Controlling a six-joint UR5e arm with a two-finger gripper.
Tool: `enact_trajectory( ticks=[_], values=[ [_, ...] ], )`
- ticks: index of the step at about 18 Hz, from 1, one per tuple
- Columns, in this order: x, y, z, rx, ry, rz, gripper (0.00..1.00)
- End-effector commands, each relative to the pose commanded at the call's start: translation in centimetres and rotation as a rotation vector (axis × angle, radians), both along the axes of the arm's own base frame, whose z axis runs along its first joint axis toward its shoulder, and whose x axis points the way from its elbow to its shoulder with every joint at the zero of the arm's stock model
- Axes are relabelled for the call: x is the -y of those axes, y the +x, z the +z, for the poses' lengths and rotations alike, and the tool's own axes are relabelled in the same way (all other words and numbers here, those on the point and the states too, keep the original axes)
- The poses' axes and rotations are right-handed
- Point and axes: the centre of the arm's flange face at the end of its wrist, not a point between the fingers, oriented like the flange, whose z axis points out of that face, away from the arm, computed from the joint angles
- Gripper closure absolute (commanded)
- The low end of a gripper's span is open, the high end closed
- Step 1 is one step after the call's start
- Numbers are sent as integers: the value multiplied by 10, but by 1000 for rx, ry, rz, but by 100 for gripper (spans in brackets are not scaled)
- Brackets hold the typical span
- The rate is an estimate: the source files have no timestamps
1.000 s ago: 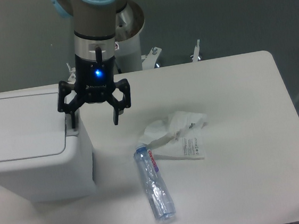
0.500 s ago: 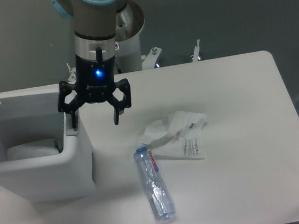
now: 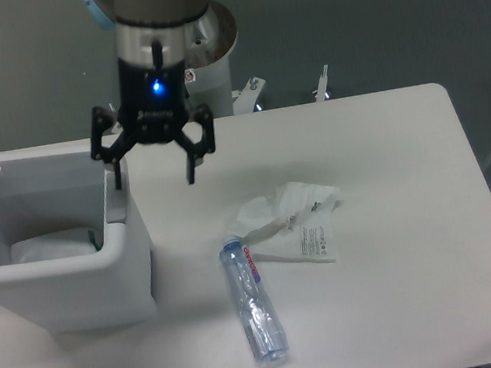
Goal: Open the trash can
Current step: 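Lift the gripper away as the lid flips open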
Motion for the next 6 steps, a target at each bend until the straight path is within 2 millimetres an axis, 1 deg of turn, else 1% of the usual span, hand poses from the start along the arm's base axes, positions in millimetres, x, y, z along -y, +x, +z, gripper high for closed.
enact_trajectory(
  ticks=[2,4,5,6],
  values=[
    [8,-24,-4,-53,-58,49,0],
    [7,-42,-22,-101,-145,19,0],
    [11,-48,-26,-134,-185,8,0],
    [15,-60,-34,-150,-227,13,0]
  ],
)
